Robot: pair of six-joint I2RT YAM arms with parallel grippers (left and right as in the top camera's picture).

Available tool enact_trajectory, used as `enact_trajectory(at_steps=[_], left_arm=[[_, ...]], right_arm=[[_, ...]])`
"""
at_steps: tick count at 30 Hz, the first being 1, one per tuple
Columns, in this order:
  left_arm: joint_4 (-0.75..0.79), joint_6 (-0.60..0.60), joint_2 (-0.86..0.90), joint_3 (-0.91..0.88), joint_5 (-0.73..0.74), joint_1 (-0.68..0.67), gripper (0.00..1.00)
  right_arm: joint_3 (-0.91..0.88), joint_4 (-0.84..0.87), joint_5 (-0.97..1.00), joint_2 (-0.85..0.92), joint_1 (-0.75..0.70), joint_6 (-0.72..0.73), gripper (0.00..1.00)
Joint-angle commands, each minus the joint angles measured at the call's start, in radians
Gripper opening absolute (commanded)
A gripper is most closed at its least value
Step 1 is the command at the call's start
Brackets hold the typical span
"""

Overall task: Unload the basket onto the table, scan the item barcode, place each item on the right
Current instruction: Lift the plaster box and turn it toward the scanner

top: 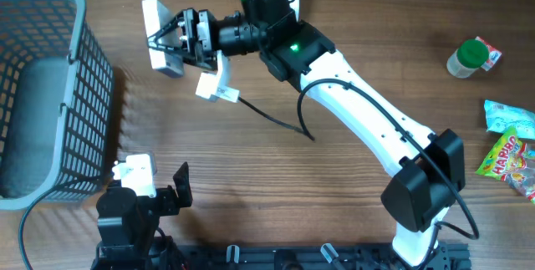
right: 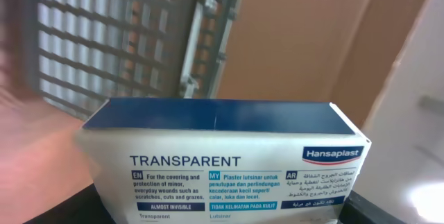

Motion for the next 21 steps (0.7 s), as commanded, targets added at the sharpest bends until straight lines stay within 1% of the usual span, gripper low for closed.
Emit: enact_trajectory(at_steps=[1, 4, 5, 9, 12, 16, 21], left_arm=[[0.002, 0.005, -0.005, -0.005, 0.011, 0.005, 1.00], [0.002, 0.005, -0.005, -0.006, 0.011, 0.005, 1.00], [0.002, 0.005, -0.005, -0.006, 0.011, 0.005, 1.00], [0.002, 0.005, -0.005, -0.006, 0.011, 0.005, 1.00], [0.002, 0.005, -0.005, -0.005, 0.011, 0.005, 1.00], [0.002, 0.005, -0.005, -0.005, 0.011, 0.005, 1.00], [0.002, 0.005, -0.005, -0.005, 0.011, 0.005, 1.00]], right_arm=[[0.018, -0.103, 0.032, -0.026, 0.005, -0.012, 0.78], [0.018, -0.249, 0.135, -0.026, 0.005, -0.010, 0.79], [0.018, -0.320, 0.184, -0.026, 0.005, 0.023, 0.82], [0.017, -0.468, 0.315, -0.023, 0.005, 0.219, 0.83], [0.011, -0.533, 0.393, -0.009, 0.000, 0.401, 0.82], [-0.040, -0.586, 0.368, 0.019, -0.008, 0.597, 0.82], [-0.150, -0.589, 0.344, 0.091, -0.008, 0.840, 0.82]])
